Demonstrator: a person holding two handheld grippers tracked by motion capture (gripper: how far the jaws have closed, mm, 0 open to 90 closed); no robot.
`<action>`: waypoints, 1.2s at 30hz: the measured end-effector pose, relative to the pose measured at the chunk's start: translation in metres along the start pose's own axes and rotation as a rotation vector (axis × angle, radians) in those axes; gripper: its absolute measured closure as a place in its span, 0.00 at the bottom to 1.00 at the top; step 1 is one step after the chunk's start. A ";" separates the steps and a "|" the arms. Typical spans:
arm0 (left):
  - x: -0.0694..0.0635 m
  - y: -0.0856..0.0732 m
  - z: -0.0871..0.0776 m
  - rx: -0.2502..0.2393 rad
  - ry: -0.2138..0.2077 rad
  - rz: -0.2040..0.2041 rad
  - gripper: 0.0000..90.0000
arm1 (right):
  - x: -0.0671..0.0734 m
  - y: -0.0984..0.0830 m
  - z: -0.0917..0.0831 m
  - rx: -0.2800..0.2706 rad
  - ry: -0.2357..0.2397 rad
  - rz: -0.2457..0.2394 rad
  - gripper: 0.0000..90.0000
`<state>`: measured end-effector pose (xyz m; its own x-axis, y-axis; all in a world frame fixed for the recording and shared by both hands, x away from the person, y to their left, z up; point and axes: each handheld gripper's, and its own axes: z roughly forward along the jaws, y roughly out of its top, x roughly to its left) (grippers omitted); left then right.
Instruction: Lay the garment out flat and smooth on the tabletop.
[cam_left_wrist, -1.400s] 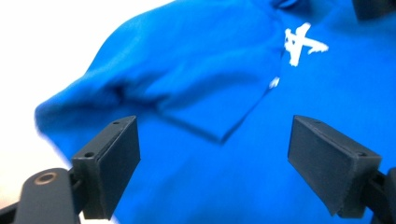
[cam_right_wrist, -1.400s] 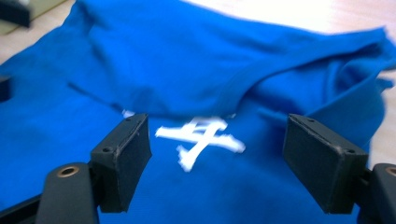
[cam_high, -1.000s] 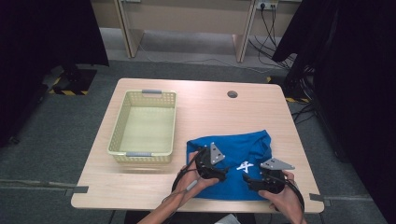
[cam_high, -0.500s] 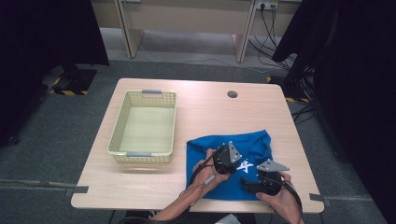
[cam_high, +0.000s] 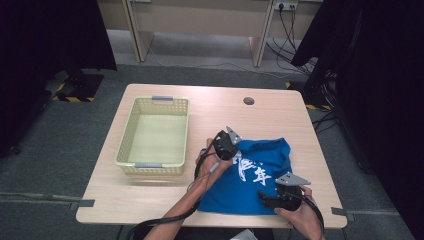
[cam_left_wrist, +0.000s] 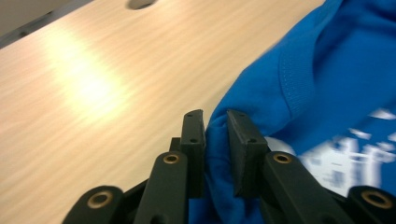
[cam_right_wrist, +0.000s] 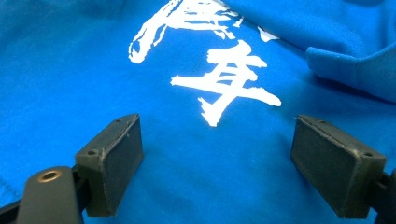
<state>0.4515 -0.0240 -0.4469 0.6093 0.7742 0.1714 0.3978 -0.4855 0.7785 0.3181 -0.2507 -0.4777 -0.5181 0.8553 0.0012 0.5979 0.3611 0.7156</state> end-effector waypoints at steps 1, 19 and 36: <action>0.005 0.000 0.000 0.009 0.011 0.000 0.85 | 0.000 -0.001 -0.001 0.000 0.001 -0.003 0.19; 0.018 -0.006 -0.009 -0.029 0.008 -0.116 0.39 | 0.003 -0.008 -0.009 0.006 0.011 0.002 0.20; -0.013 -0.032 -0.063 -0.055 -0.213 -0.124 0.27 | -0.003 -0.002 -0.010 -0.023 0.010 0.014 0.19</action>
<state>0.3876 0.0066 -0.4358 0.6912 0.7206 -0.0542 0.4442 -0.3645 0.8184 0.3119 -0.2575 -0.4718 -0.5156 0.8566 0.0185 0.5914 0.3402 0.7311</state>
